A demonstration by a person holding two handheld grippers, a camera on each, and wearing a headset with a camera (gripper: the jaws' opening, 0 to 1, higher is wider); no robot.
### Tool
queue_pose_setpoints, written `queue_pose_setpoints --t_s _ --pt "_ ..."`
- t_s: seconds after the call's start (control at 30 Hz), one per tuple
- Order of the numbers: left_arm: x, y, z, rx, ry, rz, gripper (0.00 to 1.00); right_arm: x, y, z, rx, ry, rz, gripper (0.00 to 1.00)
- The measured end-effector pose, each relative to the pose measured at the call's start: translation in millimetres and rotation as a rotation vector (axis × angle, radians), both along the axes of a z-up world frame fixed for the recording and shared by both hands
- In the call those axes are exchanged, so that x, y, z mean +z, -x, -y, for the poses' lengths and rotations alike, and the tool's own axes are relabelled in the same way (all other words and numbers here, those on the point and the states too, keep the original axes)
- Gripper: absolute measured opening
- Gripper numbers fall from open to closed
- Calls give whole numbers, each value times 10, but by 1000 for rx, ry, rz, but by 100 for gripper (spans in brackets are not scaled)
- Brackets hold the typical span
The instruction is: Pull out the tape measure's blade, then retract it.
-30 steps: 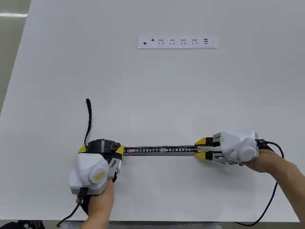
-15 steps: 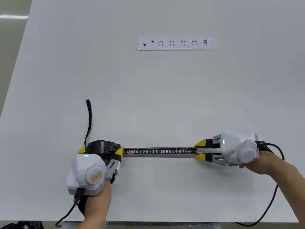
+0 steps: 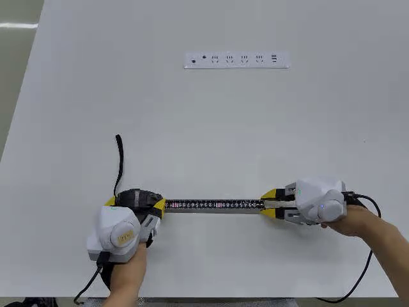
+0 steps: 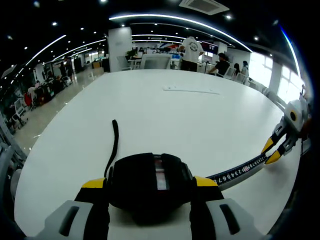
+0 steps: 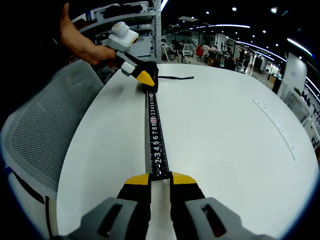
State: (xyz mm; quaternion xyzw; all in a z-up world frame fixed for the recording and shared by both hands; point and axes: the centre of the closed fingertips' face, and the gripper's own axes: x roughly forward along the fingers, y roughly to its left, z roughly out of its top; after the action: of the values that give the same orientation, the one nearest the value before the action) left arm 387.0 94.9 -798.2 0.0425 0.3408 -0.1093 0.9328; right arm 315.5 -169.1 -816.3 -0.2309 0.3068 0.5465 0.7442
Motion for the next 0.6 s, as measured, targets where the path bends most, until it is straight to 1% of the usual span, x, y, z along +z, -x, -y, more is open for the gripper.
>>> queue_pose_setpoints --t_s 0.13,0.23,0.6 --pt "0 0 0 -1 0 0 62 -1 0 -1 0 0 1 12" --pt "0 4 -1 -5 7 -4 62 7 -14 -44 3 -6 5 12" --pt "5 6 2 -8 11 -8 62 9 -22 -153 7 -19 1 12"
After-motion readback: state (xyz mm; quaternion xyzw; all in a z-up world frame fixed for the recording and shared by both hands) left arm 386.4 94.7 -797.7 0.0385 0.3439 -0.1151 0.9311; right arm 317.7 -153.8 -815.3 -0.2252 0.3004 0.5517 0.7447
